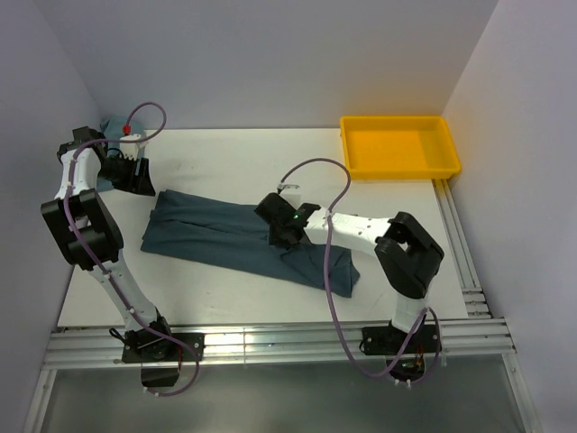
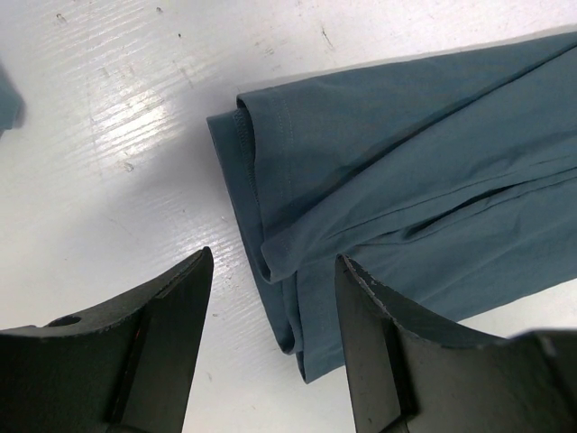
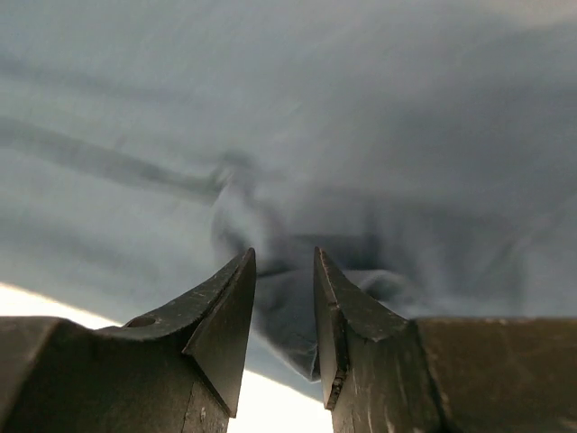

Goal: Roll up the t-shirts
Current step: Fold the tshirt

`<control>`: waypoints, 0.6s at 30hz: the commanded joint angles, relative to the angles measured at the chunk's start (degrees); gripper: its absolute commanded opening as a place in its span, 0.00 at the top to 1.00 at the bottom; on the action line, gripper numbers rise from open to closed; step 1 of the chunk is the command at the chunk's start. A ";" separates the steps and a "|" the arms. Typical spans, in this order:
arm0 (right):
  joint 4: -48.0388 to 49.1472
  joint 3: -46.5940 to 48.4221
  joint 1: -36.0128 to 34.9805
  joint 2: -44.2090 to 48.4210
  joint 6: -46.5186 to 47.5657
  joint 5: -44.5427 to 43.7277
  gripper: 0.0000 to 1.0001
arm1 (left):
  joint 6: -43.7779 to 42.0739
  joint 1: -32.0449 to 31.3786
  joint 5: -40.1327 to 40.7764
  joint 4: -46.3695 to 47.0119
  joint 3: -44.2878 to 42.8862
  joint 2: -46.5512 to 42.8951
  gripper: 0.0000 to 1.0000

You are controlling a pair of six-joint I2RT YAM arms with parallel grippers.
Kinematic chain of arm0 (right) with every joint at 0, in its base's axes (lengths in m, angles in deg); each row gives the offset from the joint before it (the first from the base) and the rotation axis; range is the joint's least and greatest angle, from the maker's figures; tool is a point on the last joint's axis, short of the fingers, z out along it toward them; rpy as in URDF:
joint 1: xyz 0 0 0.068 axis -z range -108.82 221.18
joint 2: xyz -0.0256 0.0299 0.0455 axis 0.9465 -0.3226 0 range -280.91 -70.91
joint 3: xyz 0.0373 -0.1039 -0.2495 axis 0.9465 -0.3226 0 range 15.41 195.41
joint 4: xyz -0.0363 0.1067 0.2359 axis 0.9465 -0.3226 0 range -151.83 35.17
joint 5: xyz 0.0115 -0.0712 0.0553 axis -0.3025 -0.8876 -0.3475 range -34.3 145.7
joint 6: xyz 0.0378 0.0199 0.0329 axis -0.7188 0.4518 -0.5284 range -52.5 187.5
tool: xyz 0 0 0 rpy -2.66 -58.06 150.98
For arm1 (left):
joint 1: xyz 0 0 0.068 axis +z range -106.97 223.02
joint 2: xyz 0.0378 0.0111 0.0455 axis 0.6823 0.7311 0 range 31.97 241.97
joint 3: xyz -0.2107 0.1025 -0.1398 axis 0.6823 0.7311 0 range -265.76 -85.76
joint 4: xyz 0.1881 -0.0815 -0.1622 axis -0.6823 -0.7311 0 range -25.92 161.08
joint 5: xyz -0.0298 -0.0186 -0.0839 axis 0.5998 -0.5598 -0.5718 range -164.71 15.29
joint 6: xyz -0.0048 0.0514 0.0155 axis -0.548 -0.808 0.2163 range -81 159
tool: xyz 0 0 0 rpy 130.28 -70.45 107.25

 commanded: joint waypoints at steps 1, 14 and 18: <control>0.19 0.78 -2.58 3.00 -1.73 1.83 0.60 | -0.14 -0.12 -0.58 -0.51 -1.66 -2.43 0.38; 2.92 -0.01 -6.37 5.28 -2.43 6.33 0.60 | -0.58 -0.12 0.03 -1.12 -1.84 -1.47 0.39; 3.72 0.16 -6.37 5.99 -1.64 7.48 0.60 | -0.66 -0.12 0.30 -1.47 -1.84 -1.11 0.38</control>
